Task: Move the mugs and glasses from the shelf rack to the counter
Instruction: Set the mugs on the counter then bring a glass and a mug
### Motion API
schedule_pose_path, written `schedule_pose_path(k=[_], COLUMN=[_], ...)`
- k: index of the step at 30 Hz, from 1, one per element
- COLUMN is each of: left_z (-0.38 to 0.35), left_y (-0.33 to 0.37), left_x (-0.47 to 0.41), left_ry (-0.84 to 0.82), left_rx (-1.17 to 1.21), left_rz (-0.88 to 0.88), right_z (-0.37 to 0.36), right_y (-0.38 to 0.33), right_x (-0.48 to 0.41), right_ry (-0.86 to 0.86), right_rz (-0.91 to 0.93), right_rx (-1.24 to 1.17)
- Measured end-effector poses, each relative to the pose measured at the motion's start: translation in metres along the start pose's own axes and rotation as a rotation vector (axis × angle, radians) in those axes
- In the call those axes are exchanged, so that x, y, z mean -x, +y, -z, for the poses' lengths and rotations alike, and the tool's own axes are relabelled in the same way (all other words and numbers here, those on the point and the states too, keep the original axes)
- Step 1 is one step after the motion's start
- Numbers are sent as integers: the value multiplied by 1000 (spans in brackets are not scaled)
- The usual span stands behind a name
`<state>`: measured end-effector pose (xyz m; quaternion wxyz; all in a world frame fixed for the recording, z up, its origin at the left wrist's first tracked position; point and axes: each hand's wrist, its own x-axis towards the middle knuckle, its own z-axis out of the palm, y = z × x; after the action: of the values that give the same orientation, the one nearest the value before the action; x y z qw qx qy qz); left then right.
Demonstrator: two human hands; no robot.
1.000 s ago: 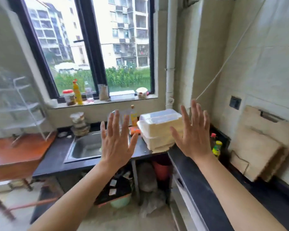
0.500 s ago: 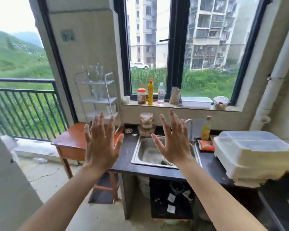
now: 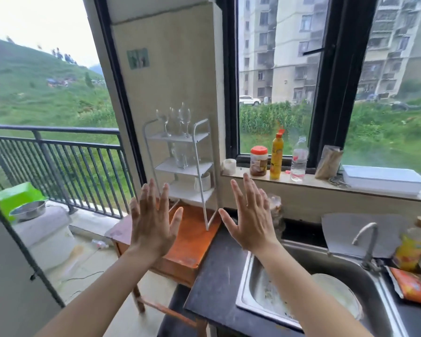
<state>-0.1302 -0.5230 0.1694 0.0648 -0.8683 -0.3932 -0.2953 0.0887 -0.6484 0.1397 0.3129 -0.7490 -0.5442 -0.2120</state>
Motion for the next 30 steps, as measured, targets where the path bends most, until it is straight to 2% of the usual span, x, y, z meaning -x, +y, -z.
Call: schedule_pose_path(k=[4, 8, 18, 23, 27, 30], left_z=[-23, -52, -170, -207, -265, -299], left_y=[-14, -40, -119, -137, -180, -202], left_x=[-63, -94, -201, -230, -287, -306], left_ry=[19, 1, -206, -233, -354, -396], left_rx=[-22, -22, 125, 153, 198, 205], left_rz=[-15, 0, 20, 1, -72, -155], right_z=[-38, -84, -221, -256, -319, -362], right_y=[15, 18, 25, 24, 11, 4], right_x=[-73, -102, -160, -168, -206, -225], right_ry=[-11, -81, -360, -514, -627, -648], right_rz=[-2, -2, -79, -80, -283, -473], right_rx=[-47, -90, -159, -176, -210, -278])
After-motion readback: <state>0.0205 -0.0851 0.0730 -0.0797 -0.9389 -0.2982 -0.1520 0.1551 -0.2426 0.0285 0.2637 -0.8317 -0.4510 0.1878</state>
